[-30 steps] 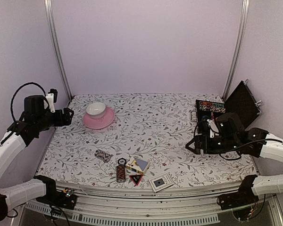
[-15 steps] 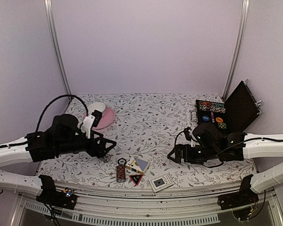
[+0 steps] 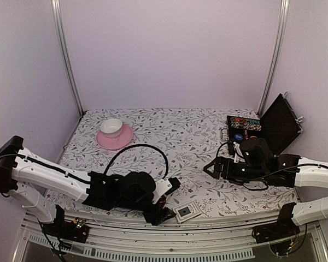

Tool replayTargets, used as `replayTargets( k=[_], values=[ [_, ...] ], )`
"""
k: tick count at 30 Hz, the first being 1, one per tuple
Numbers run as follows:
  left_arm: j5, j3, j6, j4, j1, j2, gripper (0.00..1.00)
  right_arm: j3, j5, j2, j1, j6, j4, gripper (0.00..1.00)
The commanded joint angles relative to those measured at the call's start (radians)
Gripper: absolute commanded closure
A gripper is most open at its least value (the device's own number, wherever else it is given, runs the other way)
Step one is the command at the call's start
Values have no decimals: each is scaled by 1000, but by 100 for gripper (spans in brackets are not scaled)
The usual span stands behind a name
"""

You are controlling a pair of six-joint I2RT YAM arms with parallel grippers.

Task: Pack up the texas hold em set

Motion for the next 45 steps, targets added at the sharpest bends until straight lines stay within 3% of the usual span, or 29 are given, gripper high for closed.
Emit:
replayTargets(
  k=[1,21,35,45],
  values=[
    [43,39,57,71,-11,63,22,-29,35,-47,-10,20,12,1],
    [-22,142,132,65,-51,311,14,-81,58,-92,-16,52,13,1],
    [-135,155,140,38,-55,331,11,-110,69,-135,-19,69,15,1],
    [-88,136,211,59,-44,334,8,-107,61,-128,-21,69,20,1]
  ],
)
